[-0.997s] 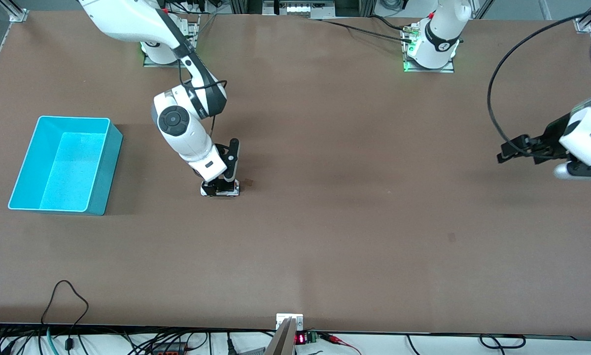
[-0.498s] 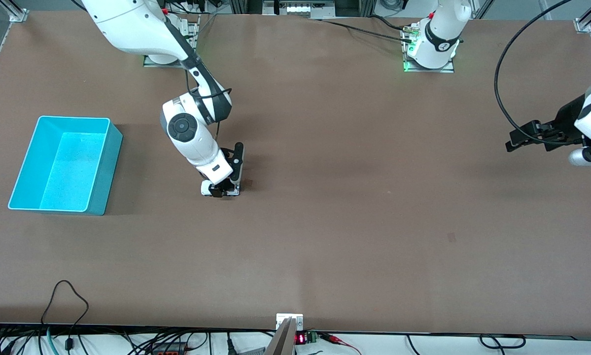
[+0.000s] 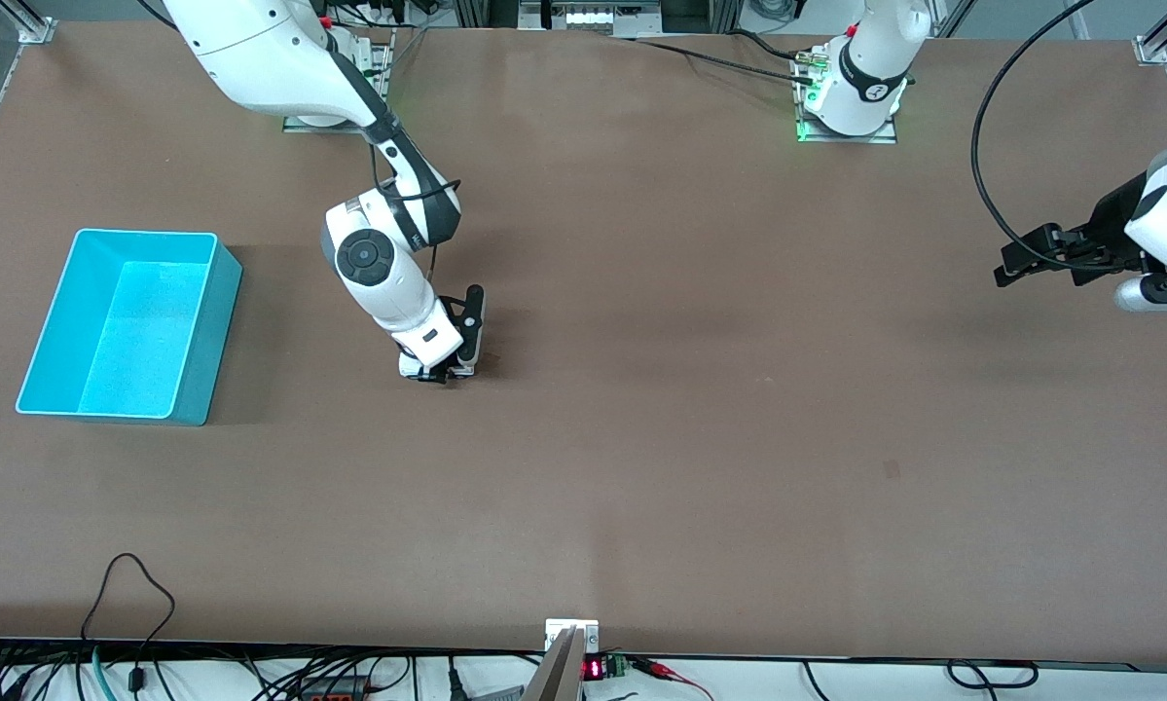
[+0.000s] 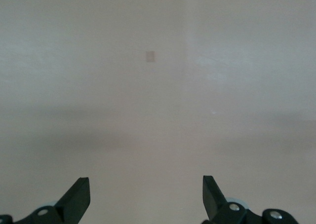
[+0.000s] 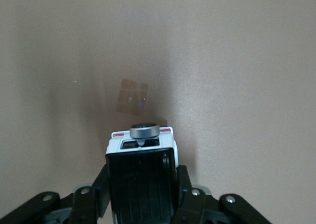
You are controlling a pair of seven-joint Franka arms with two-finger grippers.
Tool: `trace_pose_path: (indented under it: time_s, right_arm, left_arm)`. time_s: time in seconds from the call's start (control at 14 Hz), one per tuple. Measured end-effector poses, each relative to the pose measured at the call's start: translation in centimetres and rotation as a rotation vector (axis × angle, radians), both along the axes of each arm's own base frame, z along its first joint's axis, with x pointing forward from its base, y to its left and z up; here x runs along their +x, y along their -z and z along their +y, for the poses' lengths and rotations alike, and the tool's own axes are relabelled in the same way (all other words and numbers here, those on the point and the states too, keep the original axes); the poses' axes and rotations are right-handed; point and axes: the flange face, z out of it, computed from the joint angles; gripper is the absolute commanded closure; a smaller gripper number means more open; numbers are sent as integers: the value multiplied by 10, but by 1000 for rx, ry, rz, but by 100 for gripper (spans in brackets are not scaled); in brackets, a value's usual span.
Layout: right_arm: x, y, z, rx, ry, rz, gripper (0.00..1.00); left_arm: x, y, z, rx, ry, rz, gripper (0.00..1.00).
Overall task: Wind and store white jeep toy
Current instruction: 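Lift the jeep and carry it over the cyan bin with the right gripper, then lower the jeep into the cyan bin and open the right gripper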
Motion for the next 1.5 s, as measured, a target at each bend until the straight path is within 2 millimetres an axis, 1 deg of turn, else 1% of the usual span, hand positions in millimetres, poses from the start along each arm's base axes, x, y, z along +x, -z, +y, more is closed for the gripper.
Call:
trace_pose_path:
  time_s: [0.14, 0.28, 0.36, 0.43, 0.5, 0.57, 0.64, 0.71, 0.78, 0.85, 0.93, 1.0, 1.14, 1.35, 1.5]
  right_arm:
    - [8, -3, -10, -4, 29, -14, 100]
    - [23, -13, -24, -7, 70, -37, 100]
    - [31, -23, -33, -11, 109, -43, 100]
    - [38, -39, -46, -19, 168, -37, 100]
    - [45, -61, -61, -24, 235, -30, 100]
    - [50, -84, -80, -24, 305, -28, 100]
    - [56, -108, -104, -21, 379, -30, 100]
    - [61, -131, -132, -19, 456, -32, 100]
    - [63, -151, -165, -19, 558, -23, 100]
    - [62, -164, -198, -26, 678, 2, 100]
    - [59, -171, -229, -31, 794, 24, 100]
    - [56, -174, -255, -34, 883, 36, 100]
    - [51, -169, -301, -42, 1020, 50, 100]
    - [38, -152, -374, -78, 1171, 76, 100]
    - [30, -137, -408, -102, 1241, 93, 100]
  left_arm:
    - [0, -2, 1, 8, 1, -7, 0]
    - [-1, -6, 2, 8, -2, -17, 0]
    - [-2, -9, 3, 8, -4, -21, 0]
    - [-3, -10, 3, 8, -4, -24, 0]
    - [-3, -11, 2, 8, -3, -25, 0]
    - [-4, -11, 2, 8, -1, -22, 0]
    - [-4, -10, 2, 8, 3, -15, 0]
    - [-5, -10, 2, 8, 6, -8, 0]
    - [-6, -9, 2, 8, 7, -4, 0]
    - [-6, -8, 3, 8, 5, 1, 0]
    - [-6, -8, 4, 7, 5, 4, 0]
    - [-7, -7, 4, 7, 7, 6, 0]
    - [-7, -7, 3, 7, 10, 8, 0]
    - [-7, -4, 2, 7, 12, 10, 0]
    - [-7, -2, 2, 7, 13, 15, 0]
